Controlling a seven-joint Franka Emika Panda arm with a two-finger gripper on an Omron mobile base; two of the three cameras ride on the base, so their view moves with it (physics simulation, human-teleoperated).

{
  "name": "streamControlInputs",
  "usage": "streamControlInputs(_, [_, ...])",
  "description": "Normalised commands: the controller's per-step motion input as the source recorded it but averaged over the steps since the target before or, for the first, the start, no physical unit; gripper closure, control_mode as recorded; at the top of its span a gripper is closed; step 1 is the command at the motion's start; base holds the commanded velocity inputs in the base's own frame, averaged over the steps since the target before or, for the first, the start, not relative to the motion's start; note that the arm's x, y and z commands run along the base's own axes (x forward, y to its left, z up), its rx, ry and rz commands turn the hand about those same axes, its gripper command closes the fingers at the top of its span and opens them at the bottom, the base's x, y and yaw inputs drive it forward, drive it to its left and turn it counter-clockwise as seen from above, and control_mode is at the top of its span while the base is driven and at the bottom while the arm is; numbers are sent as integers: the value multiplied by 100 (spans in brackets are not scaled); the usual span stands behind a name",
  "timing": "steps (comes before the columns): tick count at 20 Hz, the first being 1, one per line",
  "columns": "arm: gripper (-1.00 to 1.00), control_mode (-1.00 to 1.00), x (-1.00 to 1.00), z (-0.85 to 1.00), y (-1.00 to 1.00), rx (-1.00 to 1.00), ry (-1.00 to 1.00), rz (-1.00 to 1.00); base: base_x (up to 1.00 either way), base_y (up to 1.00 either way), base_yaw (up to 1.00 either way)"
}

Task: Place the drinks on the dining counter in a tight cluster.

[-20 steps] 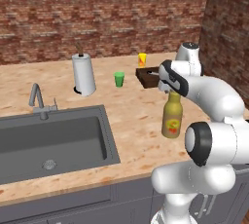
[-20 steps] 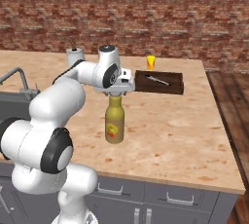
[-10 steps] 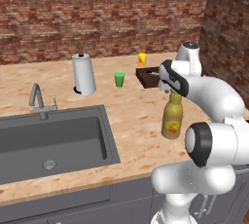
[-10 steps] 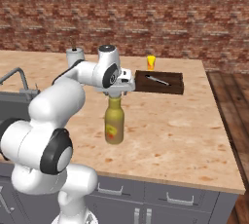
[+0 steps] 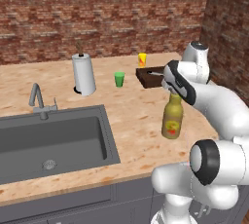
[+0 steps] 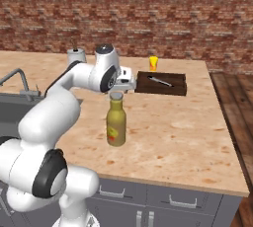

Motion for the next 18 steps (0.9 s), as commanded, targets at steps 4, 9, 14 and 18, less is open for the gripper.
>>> streamControlInputs(4, [-100, -100, -57, 40, 0, 0, -16, 0, 0, 0, 0])
streamControlInputs(9, [-100, -100, -96, 27, 0, 0, -10, 0, 0, 0, 0])
streamControlInputs(14, [-100, -100, -97, 14, 2, 0, -1, 0, 0, 0, 0])
streamControlInputs(18, [-100, -100, -78, 10, 9, 0, 8, 0, 0, 0, 0])
